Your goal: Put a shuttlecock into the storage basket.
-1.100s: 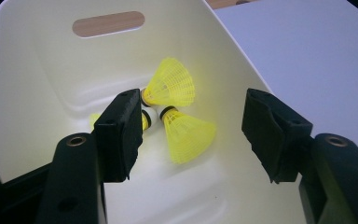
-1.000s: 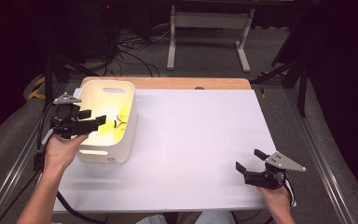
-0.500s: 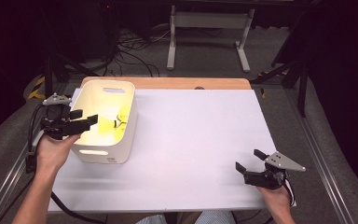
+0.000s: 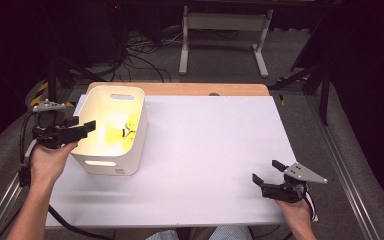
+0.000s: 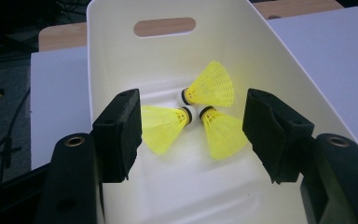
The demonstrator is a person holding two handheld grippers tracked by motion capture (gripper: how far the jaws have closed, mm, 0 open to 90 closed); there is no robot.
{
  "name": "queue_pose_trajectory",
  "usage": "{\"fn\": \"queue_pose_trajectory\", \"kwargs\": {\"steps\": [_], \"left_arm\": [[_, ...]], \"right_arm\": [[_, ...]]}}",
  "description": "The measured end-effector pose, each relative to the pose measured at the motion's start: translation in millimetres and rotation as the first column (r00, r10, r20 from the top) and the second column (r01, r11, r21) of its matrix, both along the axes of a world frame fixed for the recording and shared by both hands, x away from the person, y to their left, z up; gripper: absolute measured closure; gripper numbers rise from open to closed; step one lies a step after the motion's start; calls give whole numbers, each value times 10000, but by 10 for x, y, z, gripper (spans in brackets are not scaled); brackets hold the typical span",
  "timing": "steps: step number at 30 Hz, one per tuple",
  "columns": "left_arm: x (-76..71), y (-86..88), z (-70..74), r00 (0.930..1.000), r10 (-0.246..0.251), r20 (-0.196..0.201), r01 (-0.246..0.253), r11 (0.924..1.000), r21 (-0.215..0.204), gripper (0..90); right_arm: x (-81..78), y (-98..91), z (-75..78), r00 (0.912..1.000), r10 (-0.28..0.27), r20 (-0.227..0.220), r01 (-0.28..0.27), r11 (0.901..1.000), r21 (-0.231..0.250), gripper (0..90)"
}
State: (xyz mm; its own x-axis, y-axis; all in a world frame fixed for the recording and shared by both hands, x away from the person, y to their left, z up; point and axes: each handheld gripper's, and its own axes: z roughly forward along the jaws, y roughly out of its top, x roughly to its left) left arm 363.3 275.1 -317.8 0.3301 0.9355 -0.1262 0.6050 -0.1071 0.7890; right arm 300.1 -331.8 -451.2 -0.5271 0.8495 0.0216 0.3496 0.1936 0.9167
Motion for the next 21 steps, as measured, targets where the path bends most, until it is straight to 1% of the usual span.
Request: {"fn": "queue_pose_trajectory", "kwargs": {"steps": [10,21], "left_arm": [[6,113,9,9996,298,-4,-298,9995,-114,384],[-13,292,-14,9976,694,62,-692,9972,-265,397]], "right_arm": [[-3,-1,2,10000,-11,-15,11,10000,22,87],[-1,3,0,10000,14,-4,-14,10000,-8,88]]}}
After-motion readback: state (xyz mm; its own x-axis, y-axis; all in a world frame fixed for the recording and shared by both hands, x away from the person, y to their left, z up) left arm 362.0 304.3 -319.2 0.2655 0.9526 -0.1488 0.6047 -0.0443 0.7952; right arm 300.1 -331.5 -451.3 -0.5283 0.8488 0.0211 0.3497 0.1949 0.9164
